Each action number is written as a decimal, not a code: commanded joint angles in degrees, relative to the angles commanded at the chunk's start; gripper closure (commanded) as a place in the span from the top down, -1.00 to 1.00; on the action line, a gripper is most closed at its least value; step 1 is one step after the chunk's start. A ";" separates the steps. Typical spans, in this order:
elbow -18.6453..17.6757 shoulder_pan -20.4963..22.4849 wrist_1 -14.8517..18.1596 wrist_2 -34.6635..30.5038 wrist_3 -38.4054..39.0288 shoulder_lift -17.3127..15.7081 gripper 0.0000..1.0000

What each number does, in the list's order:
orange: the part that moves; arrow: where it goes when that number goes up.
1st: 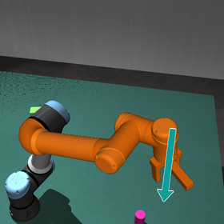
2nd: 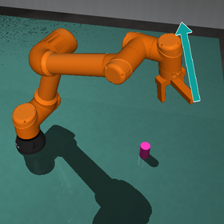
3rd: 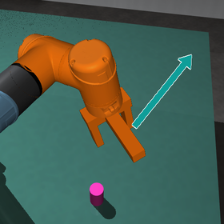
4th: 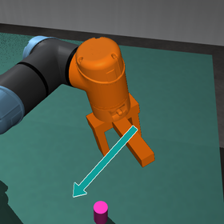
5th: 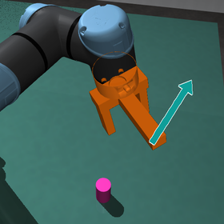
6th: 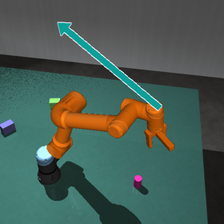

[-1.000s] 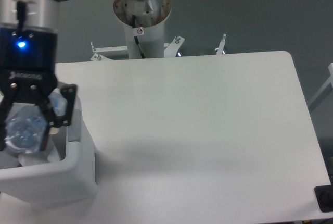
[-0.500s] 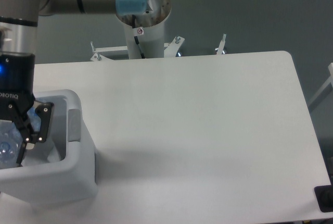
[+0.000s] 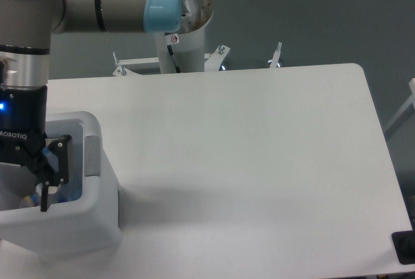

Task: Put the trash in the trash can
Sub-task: 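Carry the bottle over the white bin and lower it inside, then open the gripper to release the bottle and raise it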

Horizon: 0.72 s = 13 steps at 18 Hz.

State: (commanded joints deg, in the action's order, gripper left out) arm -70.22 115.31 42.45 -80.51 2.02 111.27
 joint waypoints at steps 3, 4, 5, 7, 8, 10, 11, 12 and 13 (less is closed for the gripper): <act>-1.32 2.89 0.18 -3.93 -0.26 -0.18 1.00; -1.41 3.51 0.35 -6.48 -0.79 -0.18 1.00; -1.41 4.39 0.61 -9.81 -1.23 -0.18 1.00; -1.41 5.71 0.62 -17.11 -1.41 -0.26 1.00; -1.41 6.76 0.70 -18.71 -1.84 -0.27 1.00; -1.85 8.26 3.32 -19.42 -5.60 -0.35 1.00; -2.37 8.61 6.73 -19.77 -9.11 -0.61 1.00; -2.99 9.14 9.81 -20.82 -13.32 -1.49 1.00; -3.95 10.71 12.11 -21.70 -17.10 -2.45 1.00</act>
State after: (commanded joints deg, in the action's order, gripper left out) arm -74.17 126.02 54.56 -102.21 -15.08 108.82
